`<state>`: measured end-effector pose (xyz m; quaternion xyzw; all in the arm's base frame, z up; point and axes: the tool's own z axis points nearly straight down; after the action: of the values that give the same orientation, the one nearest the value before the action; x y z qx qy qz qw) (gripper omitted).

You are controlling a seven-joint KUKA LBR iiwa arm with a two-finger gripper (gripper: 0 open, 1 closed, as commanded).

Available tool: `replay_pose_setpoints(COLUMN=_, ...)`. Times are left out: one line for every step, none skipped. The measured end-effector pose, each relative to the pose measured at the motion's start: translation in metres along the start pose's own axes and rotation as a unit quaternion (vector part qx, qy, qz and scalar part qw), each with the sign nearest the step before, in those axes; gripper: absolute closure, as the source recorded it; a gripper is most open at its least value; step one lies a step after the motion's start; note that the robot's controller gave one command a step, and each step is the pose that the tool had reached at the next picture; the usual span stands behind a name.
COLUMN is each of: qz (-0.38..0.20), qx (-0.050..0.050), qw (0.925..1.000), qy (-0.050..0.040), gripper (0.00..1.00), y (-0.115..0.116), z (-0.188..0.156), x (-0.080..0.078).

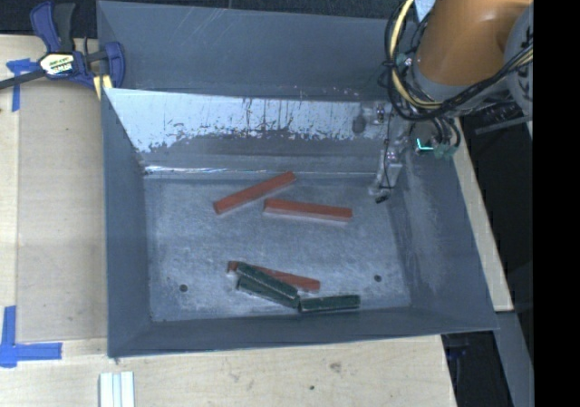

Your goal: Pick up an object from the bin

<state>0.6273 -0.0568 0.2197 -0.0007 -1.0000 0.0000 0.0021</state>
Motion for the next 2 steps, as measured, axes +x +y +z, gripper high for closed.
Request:
replay_pose_setpoints(qz=-0.067, qx=0.0, qw=0.9977, qy=0.0004, gripper=0.0, y=0.019, z=0.104, x=0.032)
replay_pose_setpoints(qz=-0.229, qx=0.0, qw=0.9733, qy=-0.0017, gripper=0.0, y=0.019, z=0.151, x=0.024)
